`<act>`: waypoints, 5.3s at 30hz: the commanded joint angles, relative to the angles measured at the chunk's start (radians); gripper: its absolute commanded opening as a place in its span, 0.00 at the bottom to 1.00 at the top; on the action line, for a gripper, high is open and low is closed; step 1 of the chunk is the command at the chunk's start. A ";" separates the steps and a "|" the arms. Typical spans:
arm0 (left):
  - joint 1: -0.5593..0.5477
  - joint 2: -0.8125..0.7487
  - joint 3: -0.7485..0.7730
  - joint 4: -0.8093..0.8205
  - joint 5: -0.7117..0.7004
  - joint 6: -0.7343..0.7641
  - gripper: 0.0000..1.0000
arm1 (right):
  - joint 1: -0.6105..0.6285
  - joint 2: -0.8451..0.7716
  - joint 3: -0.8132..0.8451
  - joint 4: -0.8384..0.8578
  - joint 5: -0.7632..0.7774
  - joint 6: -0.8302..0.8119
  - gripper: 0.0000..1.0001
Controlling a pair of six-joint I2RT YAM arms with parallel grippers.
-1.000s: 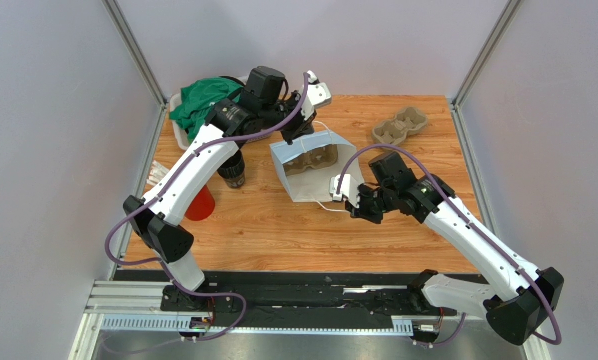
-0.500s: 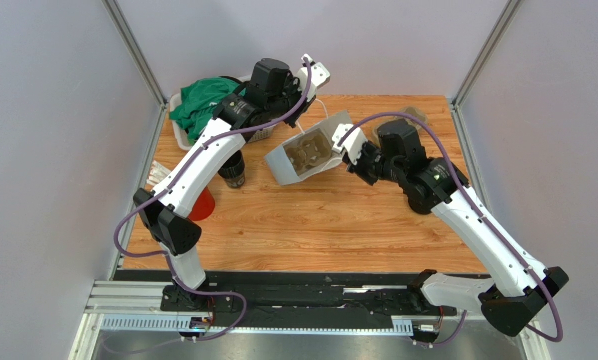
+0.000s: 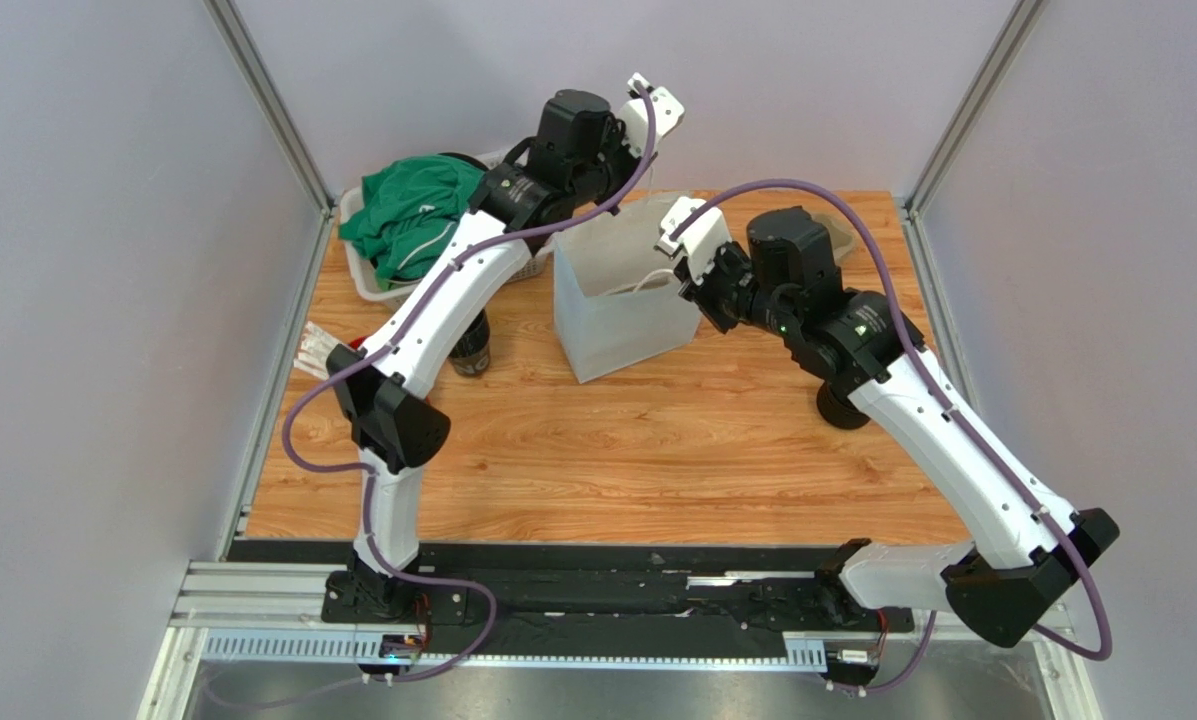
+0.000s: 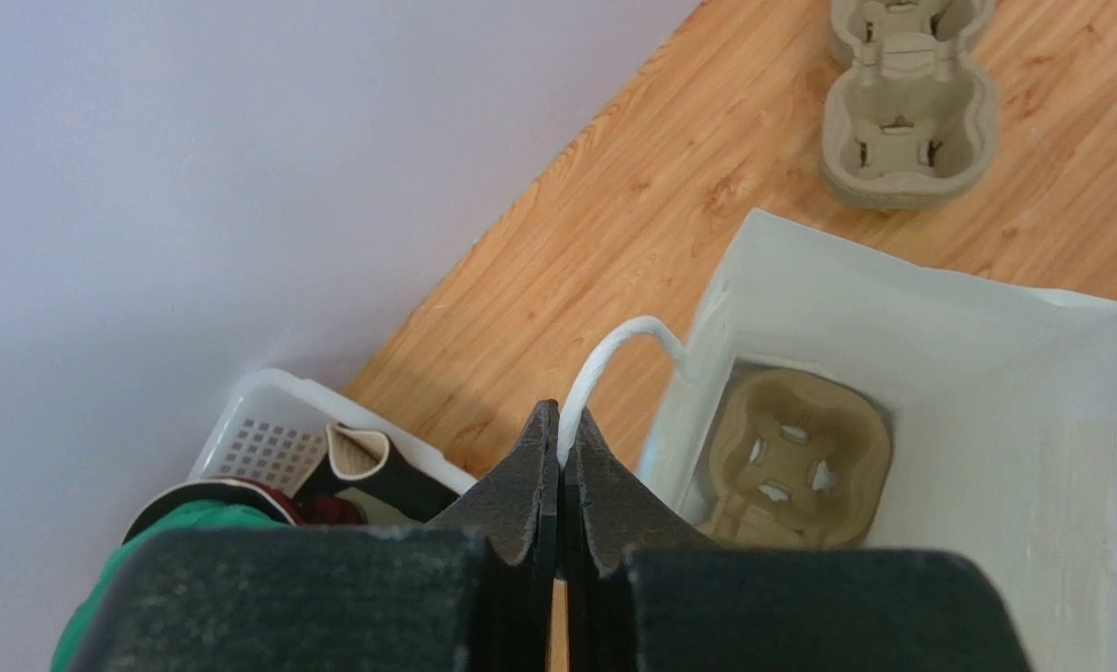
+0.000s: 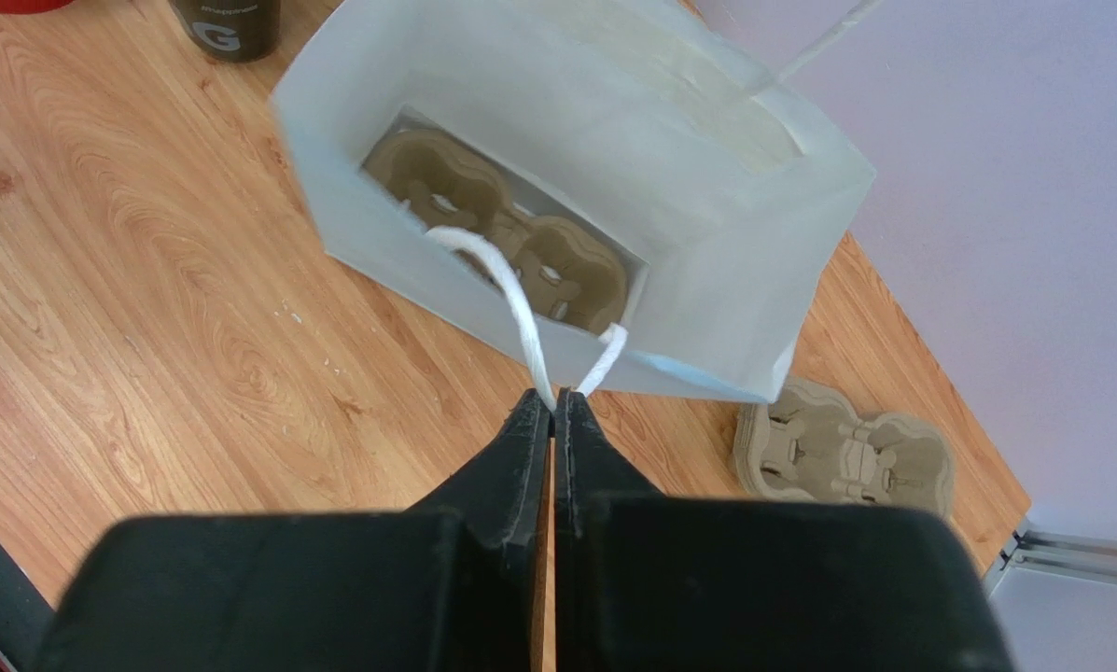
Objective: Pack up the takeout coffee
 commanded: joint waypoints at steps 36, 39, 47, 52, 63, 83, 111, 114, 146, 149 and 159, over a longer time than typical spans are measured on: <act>0.000 0.211 0.161 0.341 -0.310 0.159 0.06 | 0.019 0.095 0.093 0.187 0.191 0.060 0.36; 0.000 0.222 0.175 0.362 -0.324 0.166 0.06 | 0.019 0.089 0.098 0.186 0.205 0.064 0.36; -0.001 0.249 0.175 0.414 -0.363 0.196 0.10 | 0.017 0.082 0.095 0.200 0.251 0.061 0.37; -0.001 0.268 0.178 0.439 -0.378 0.212 0.26 | 0.014 0.087 0.104 0.201 0.271 0.056 0.49; -0.001 0.162 0.180 0.482 -0.444 0.205 0.94 | -0.053 0.026 0.162 0.158 0.298 0.067 0.65; 0.193 -0.711 -0.857 0.000 -0.022 0.165 0.96 | -0.162 -0.359 -0.313 0.034 0.042 -0.040 0.82; 0.373 -0.572 -1.015 0.048 0.273 0.141 0.49 | -0.122 -0.381 -0.545 0.186 0.050 0.001 0.99; 0.378 -0.547 -1.012 0.045 0.256 0.127 0.46 | -0.110 -0.372 -0.550 0.192 0.084 -0.003 0.99; 0.407 -0.458 -0.994 0.051 0.176 0.074 0.33 | -0.073 -0.373 -0.566 0.200 0.097 -0.025 0.99; 0.408 -0.464 -0.994 0.054 0.179 0.070 0.33 | -0.069 -0.370 -0.568 0.203 0.103 -0.028 0.99; 0.411 -0.476 -0.986 0.037 0.223 0.069 0.34 | -0.064 -0.366 -0.571 0.203 0.113 -0.031 0.99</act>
